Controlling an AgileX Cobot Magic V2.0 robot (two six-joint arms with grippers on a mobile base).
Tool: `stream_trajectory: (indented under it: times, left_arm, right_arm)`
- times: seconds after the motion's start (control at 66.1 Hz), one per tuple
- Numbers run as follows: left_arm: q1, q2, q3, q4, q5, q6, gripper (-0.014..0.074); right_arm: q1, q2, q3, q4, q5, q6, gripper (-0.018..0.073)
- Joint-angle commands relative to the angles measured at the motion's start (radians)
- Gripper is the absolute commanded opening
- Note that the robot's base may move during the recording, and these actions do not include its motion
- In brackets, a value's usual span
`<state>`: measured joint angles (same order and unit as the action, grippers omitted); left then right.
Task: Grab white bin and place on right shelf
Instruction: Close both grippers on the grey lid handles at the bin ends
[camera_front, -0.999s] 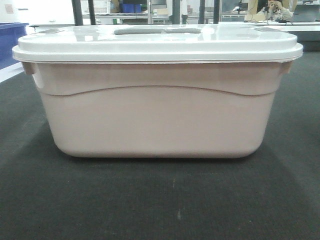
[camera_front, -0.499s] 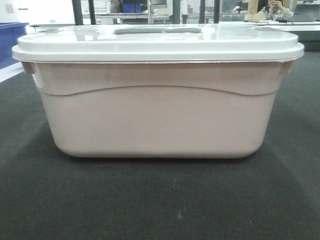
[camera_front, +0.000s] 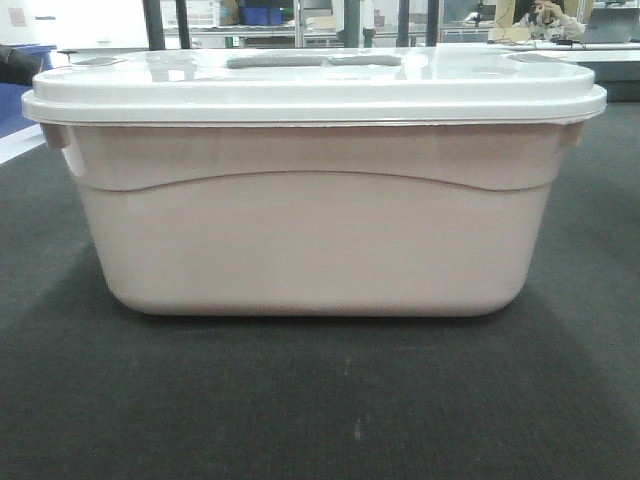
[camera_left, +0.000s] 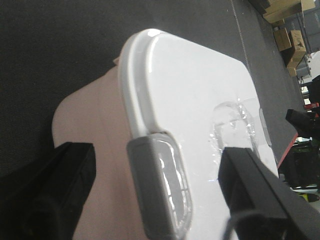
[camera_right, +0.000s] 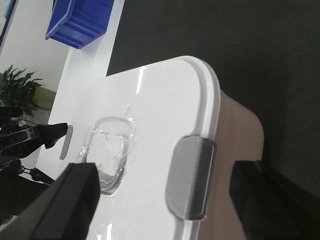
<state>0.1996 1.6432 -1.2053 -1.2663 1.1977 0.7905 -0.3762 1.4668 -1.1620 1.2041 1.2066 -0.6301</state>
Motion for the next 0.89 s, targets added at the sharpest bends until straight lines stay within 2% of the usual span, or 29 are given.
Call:
stream_trajectory:
  times: [0.0, 0.212, 0.439, 0.878]
  left_arm:
    - [-0.003, -0.014, -0.033, -0.085, 0.083, 0.018, 0.0409]
    - [-0.027, 0.032, -0.033, -0.111, 0.085, 0.031, 0.0409]
    - [-0.081, 0.065, -0.033, -0.107, 0.109, 0.032, 0.0409]
    - [-0.090, 0.065, -0.033, -0.106, 0.121, 0.032, 0.0409]
  right_arm:
    - [0.015, 0.001, -0.031, 0.085, 0.129, -0.044, 0.0624]
    - [0.060, 0.069, -0.031, 0.086, 0.118, -0.101, 0.0624]
    - [0.103, 0.125, -0.031, 0.088, 0.109, -0.136, 0.0624]
    - [0.208, 0.187, -0.031, 0.089, 0.107, -0.142, 0.0624]
